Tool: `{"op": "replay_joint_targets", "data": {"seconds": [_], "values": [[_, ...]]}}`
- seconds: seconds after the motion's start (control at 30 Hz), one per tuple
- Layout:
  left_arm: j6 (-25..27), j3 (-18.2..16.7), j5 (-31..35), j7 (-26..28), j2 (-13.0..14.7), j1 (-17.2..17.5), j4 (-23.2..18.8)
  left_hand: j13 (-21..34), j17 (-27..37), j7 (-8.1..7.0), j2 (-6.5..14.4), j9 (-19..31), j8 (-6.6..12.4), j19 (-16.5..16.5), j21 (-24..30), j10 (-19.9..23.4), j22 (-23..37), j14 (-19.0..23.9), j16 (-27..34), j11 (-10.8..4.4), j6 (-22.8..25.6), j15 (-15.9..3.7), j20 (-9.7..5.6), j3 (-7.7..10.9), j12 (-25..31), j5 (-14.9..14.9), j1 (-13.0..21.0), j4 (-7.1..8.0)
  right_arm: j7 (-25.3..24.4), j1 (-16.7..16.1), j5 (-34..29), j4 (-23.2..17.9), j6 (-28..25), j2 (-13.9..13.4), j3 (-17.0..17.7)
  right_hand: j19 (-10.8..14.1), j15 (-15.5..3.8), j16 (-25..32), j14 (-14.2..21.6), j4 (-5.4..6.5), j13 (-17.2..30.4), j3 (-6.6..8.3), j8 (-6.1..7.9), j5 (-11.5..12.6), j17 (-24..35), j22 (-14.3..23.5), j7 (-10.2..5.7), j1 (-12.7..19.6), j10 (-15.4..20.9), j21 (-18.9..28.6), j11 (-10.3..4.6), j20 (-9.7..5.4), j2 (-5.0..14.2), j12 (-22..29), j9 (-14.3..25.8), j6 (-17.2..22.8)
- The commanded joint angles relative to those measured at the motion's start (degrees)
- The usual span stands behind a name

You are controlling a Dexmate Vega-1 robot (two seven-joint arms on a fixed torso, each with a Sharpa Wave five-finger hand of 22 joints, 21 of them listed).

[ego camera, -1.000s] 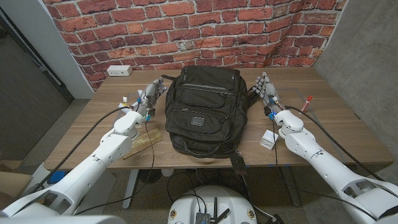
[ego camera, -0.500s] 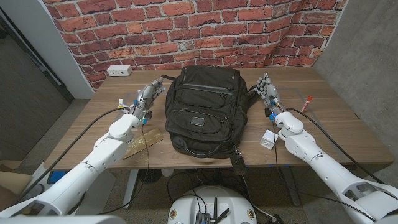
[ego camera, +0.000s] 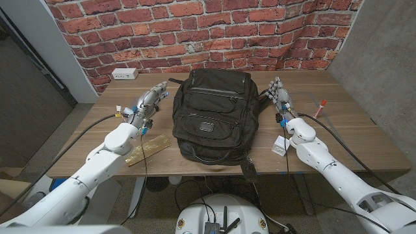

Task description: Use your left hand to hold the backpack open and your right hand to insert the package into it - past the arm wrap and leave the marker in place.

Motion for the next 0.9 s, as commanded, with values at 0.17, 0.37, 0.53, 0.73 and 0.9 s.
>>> {"op": "replay_joint_targets", "data": {"seconds": [0.17, 0.37, 0.53, 0.73, 0.9], "values": [[-4.4, -3.9, 2.9, -1.3, 4.4, 6.0, -3.3, 0.1, 0.0, -0.73, -0.2, 0.3, 0.25, 1.0, 0.1, 1.3, 0.1, 1.1, 0.2, -0.53, 1.7, -2.63, -4.07, 0.24, 0.2, 0.0, 1.4, -1.40, -2.4, -1.4, -1.3, -2.0, -0.5, 0.1, -0.5, 0.7, -0.40, 0.5, 0.2, -0.03, 0.2, 0.54, 0.23, 0.3, 0.1, 0.3, -0.12, 0.5, 0.5, 0.3, -0.06, -1.26, 1.55, 0.4, 0.2, 0.4], [-5.2, -4.8, 4.0, -2.4, 5.7, 7.1, -4.1, 0.1, 0.0, -1.00, -0.3, 0.3, 0.21, 1.4, 0.1, 1.9, 0.1, 1.6, 0.1, -0.66, 2.3, -2.95, -4.37, 0.26, 0.2, 0.1, 1.9, -1.93, -2.5, -1.0, -1.9, -1.1, 0.3, 0.6, -0.8, 0.7, -0.42, 0.5, 0.2, -0.07, 0.2, 0.64, 0.22, 0.2, 0.1, 0.3, -0.12, 0.5, 0.5, 0.4, -0.02, -1.28, 1.56, 0.4, 0.2, 0.4], [-4.5, -5.2, 5.7, -2.5, 6.9, 7.4, -5.1, 0.1, 0.0, -0.94, -0.2, 0.3, 0.08, 1.5, 0.0, 2.1, 0.1, 1.6, 0.1, -0.63, 2.5, -2.92, -4.31, 0.39, 0.1, 0.1, 2.3, -2.19, -2.7, -0.8, -2.1, -0.7, 0.6, 0.7, -0.7, 0.8, -0.43, 0.5, 0.2, -0.10, 0.2, 0.71, 0.21, 0.2, 0.0, 0.3, -0.08, 0.5, 0.5, 0.3, -0.03, -1.28, 1.55, 0.4, 0.2, 0.4], [-5.0, -5.6, 8.2, -3.9, 9.1, 8.0, -6.1, 0.1, 0.0, -1.28, 0.1, 0.3, 0.05, 1.7, -0.1, 2.7, 0.1, 2.1, 0.1, -1.03, 3.0, -3.30, -4.46, 0.79, 0.1, 0.4, 3.4, -2.66, -2.9, -1.0, -2.3, -0.9, 0.6, 0.5, -0.6, 0.8, -0.43, 0.5, 0.2, -0.15, 0.2, 0.82, 0.19, 0.2, 0.0, 0.3, -0.08, 0.5, 0.6, 0.3, -0.08, -1.30, 1.55, 0.4, 0.2, 0.3], [-5.9, -6.8, 9.4, -3.9, 10.1, 9.6, -7.0, 0.1, 0.0, -1.95, -0.2, 0.3, 0.27, 2.3, -0.1, 3.3, 0.1, 2.8, 0.1, -1.36, 4.5, -3.67, -4.70, 1.07, 0.1, 0.6, 4.6, -3.12, -3.5, -1.3, -2.4, -1.4, 0.5, 0.6, -0.6, 0.8, -0.45, 0.5, 0.3, -0.18, 0.2, 0.90, 0.20, 0.2, 0.0, 0.3, -0.10, 0.5, 0.6, 0.3, -0.06, -1.28, 1.54, 0.4, 0.2, 0.3]]}}
